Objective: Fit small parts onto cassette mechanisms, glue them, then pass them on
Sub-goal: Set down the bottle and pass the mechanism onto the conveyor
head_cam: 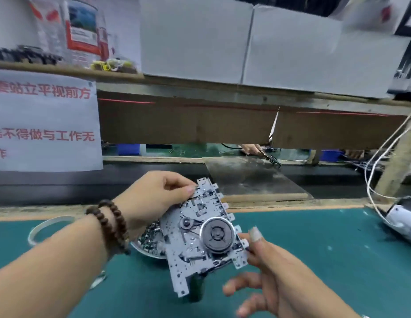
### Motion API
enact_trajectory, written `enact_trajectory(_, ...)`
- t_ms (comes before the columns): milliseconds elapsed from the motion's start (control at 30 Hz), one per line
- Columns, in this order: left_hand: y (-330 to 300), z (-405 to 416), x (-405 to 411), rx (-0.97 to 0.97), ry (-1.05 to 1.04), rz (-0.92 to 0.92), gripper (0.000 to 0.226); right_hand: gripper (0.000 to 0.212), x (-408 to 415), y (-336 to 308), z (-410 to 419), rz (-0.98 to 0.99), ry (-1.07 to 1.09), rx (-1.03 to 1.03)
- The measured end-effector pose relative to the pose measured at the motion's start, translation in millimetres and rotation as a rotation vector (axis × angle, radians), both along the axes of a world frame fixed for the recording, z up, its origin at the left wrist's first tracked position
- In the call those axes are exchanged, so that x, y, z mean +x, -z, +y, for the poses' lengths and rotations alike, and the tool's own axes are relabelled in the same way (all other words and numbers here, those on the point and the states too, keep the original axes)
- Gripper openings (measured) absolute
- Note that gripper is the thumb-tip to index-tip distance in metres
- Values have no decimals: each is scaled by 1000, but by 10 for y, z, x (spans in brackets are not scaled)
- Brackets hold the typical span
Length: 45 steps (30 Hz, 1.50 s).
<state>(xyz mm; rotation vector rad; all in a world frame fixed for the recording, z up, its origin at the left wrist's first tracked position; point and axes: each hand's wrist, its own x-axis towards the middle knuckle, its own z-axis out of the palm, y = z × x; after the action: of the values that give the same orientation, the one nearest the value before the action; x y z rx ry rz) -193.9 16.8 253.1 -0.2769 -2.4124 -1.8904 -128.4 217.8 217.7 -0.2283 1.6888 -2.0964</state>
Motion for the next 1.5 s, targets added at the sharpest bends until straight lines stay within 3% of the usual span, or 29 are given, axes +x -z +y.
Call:
enact_trajectory(167,-31,494,-547,-173,27,2,11,27,-274,-41,209,-25,203,-90)
enact_trajectory(267,-61,729,-850,-303,88,8,12,25,-520,32,383,-95,285,-246)
enact_trajectory(400,49,924,-1259,-496,-10,-38,39,18,-930,206,577,-153,405,-373)
enact_trajectory(433,106,944,-1316,-505,-27,-93,40,15,-1051,255,625,-162,429,-375)
enact_trajectory(533,359,1013,-1423,-181,144,-426,19,9,-1440,357,717,-172,483,-346)
enact_trajectory(600,515,1058,-1487,-97,186,-503,17,9,-1719,387,714,-177,498,-315)
enact_trajectory(667,642,1091,-1633,-49,129,-470,10,10,-1987,427,690,-207,498,-278)
enact_trajectory(733,716,1105,-1826,-23,81,-452,18,19,-2235,488,684,-253,489,-197)
enact_trajectory(833,787,1121,-2083,-54,45,-444,25,31,-2520,534,724,-241,487,167)
enact_trajectory(900,809,1167,-2225,-84,46,-441,19,23,-2695,500,760,-172,517,326)
enact_trajectory(1033,697,1270,-2440,10,8,-441,15,17,-3029,394,698,-123,567,276)
enact_trajectory(1100,626,1245,-2486,107,-41,-436,27,29,-3143,402,637,-68,584,344)
enact_trajectory(1167,629,1152,-2495,147,-76,-427,53,50,-3145,422,571,3,587,559)
enact_trajectory(1233,640,1047,-2359,102,-73,-407,59,66,-3043,418,494,94,573,745)
enact_trajectory(1400,577,851,-1836,-30,-33,-342,60,56,-2437,153,63,264,418,684)
enact_trajectory(1500,344,725,-1298,-1,23,-290,43,40,-1898,-116,-246,327,308,550)
